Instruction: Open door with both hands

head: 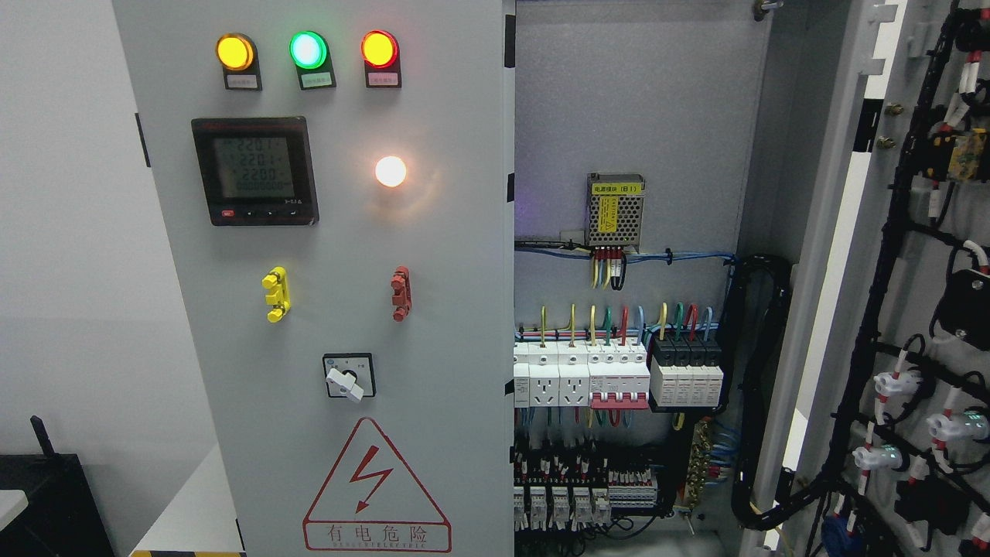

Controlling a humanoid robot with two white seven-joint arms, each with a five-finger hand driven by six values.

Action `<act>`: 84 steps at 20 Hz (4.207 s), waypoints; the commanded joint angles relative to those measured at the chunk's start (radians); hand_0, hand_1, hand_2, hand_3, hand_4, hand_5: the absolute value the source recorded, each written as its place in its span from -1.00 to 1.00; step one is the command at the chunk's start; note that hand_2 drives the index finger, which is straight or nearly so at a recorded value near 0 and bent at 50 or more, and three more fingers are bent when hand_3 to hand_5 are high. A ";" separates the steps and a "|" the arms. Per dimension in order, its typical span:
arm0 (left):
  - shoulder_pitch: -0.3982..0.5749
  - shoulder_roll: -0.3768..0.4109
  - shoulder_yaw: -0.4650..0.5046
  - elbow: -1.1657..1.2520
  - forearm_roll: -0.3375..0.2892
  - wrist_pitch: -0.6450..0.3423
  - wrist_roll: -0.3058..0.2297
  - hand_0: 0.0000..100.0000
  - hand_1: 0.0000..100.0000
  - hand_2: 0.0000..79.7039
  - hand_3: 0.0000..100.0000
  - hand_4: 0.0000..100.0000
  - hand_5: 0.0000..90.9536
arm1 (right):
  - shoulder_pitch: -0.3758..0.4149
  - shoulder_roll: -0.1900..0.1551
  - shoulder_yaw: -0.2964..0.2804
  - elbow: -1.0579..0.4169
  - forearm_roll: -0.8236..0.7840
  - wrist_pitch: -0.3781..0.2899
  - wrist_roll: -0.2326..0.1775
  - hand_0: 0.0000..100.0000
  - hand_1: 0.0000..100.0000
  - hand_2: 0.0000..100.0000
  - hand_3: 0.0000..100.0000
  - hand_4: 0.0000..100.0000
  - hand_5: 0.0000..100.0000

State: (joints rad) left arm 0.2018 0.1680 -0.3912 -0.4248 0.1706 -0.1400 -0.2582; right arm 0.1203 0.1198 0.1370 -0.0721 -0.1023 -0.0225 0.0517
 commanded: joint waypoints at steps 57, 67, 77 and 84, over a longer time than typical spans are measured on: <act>-0.081 -0.202 0.500 0.413 -0.301 -0.049 0.013 -1.00 -1.00 -1.00 -1.00 -0.94 -1.00 | 0.797 -0.238 0.069 -1.601 -0.106 -0.310 -0.001 -0.79 -1.00 -1.00 -1.00 -1.00 -1.00; -0.096 -0.208 0.502 0.411 -0.301 -0.049 0.013 -1.00 -1.00 -1.00 -1.00 -0.94 -1.00 | 0.762 -0.236 0.076 -1.719 -0.111 -0.364 -0.003 -0.79 -1.00 -1.00 -1.00 -1.00 -1.00; -0.096 -0.213 0.503 0.411 -0.301 -0.049 0.011 -1.00 -1.00 -1.00 -1.00 -0.94 -1.00 | 0.639 -0.243 0.084 -1.790 -0.108 -0.415 -0.003 -0.79 -1.00 -1.00 -1.00 -1.00 -1.00; -0.096 -0.213 0.503 0.411 -0.301 -0.049 0.011 -1.00 -1.00 -1.00 -1.00 -0.94 -1.00 | 0.539 -0.238 0.079 -1.824 -0.109 -0.427 -0.003 -0.79 -1.00 -1.00 -1.00 -1.00 -1.00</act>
State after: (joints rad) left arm 0.1062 -0.0374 0.1112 -0.0002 -0.1304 -0.1896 -0.2466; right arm 0.7360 -0.1184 0.2171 -1.8169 -0.2105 -0.4410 0.0548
